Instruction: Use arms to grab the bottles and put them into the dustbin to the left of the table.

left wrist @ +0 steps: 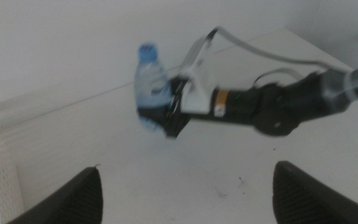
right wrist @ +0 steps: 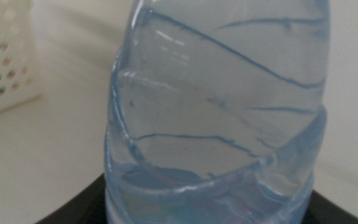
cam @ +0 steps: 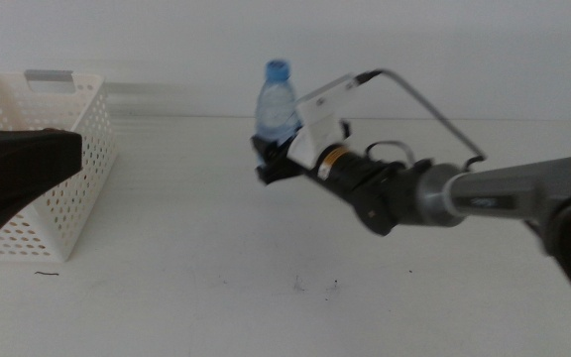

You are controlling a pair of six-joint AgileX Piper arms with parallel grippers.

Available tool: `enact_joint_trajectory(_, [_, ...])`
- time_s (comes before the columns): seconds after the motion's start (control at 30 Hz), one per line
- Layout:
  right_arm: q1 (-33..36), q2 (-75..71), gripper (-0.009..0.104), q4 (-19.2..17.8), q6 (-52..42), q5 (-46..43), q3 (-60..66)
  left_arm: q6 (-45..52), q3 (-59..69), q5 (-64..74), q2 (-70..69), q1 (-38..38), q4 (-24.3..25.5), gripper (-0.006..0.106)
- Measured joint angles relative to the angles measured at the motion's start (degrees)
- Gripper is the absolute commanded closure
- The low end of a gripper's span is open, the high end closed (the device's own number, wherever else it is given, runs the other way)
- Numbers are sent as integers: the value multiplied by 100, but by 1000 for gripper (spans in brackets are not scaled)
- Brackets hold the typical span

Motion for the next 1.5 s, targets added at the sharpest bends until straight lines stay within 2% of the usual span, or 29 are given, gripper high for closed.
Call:
enact_joint_trajectory(0.17, [184, 632, 97, -61, 224, 87, -310, 0, 0, 0, 0, 0, 0, 7])
enact_joint_trajectory(0.27, [225, 722, 89, -61, 254, -49, -393, 0, 0, 0, 0, 0, 0, 7])
enact_joint_trajectory(0.33, [230, 777, 77, -61, 267, -105, -421, 0, 0, 0, 0, 0, 0, 7])
enact_joint_trajectory(0.37, [230, 800, 66, -61, 279, -78, -432, 0, 0, 0, 0, 0, 0, 7])
enact_joint_trajectory(0.53, [239, 440, 4, -124, 472, 438, -145, 0, 0, 0, 0, 0, 0, 7])
enact_joint_trajectory(0.7, [239, -883, 4, -287, 983, 664, 1565, 0, 0, 0, 0, 0, 0, 7])
enact_joint_trajectory(0.73, [250, -1274, 4, -384, 1165, 664, 1904, 0, 0, 0, 0, 0, 0, 7])
enact_joint_trajectory(0.83, [327, -2497, 4, -982, 1987, 822, 2960, 0, 0, 0, 0, 0, 0, 7])
enact_joint_trajectory(0.97, [662, -4145, 4, -2013, 3552, 2344, 3406, 0, 0, 0, 0, 0, 0, 7])
enact_joint_trajectory(1.0, [760, -4538, 4, -2199, 3752, 2864, 3354, 0, 0, 0, 0, 0, 0, 7])
enact_joint_trajectory(1.07, [941, -5235, 4, -2325, 3790, 3752, 3160, 0, 0, 0, 0, 0, 0, 7])
enact_joint_trajectory(1.13, [1079, -5727, 4, -2181, 3504, 4628, 2835, 0, 0, 0, 0, 0, 0, 7])
enact_joint_trajectory(1.3, [1211, -6329, 4, -933, 1812, 6712, 1403, 0, 0, 0, 0, 0, 0, 7])
enact_joint_trajectory(1.4, [1211, -6341, 4, -622, 1282, 7862, 629, 0, 0, 0, 0, 0, 0, 7])
enact_joint_trajectory(1.5, [1211, -6330, 4, -521, 1121, 8370, 233, 0, 0, 0, 0, 0, 0, 7])
